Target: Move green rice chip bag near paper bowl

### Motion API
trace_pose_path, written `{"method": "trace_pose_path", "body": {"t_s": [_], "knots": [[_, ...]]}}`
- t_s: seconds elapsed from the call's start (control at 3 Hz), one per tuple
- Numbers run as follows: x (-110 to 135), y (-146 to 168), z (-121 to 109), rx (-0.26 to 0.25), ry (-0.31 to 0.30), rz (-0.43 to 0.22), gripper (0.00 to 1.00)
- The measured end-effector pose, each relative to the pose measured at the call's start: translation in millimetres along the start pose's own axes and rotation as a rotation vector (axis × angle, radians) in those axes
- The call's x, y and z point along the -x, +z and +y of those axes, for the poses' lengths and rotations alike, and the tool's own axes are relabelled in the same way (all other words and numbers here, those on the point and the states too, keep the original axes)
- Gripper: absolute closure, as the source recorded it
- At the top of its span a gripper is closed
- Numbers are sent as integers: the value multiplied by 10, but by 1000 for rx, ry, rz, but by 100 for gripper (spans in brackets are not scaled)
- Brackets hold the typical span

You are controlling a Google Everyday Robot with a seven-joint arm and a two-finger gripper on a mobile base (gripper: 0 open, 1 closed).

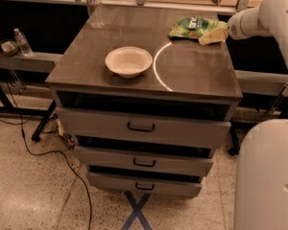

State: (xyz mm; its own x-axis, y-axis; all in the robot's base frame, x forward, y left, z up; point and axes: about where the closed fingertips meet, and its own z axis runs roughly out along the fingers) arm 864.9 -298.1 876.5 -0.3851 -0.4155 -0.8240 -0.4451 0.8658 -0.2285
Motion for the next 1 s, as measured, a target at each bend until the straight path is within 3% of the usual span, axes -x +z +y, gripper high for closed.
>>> {"method": "trace_pose_path", "body": {"t_s": [0.33, 1.0], "knots": [[-99, 231, -89, -19, 63, -14, 3], [-181, 379, -163, -19, 111, -45, 65]]}}
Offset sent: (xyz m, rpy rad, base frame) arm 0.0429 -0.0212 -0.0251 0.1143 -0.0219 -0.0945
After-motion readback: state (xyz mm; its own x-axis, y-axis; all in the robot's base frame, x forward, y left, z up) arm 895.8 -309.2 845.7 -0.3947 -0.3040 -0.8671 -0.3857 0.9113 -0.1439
